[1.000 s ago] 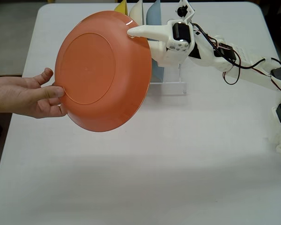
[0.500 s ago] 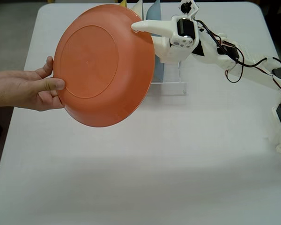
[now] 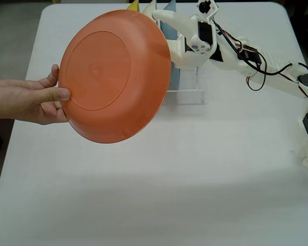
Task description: Please take one of the plates.
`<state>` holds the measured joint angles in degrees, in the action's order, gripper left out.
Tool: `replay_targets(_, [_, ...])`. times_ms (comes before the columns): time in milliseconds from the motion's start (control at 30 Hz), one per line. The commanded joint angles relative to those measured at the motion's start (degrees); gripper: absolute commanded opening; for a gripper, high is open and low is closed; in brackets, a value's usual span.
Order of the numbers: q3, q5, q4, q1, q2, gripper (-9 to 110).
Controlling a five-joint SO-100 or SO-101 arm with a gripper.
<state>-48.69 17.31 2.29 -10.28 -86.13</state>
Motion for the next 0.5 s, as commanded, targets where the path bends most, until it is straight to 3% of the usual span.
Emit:
replay_targets(0, [4.04, 0.18, 1.05, -0.62, -4.13, 30])
replay_targets(467, [-8.96, -1.67, 4.66, -0.44, -16.26, 28])
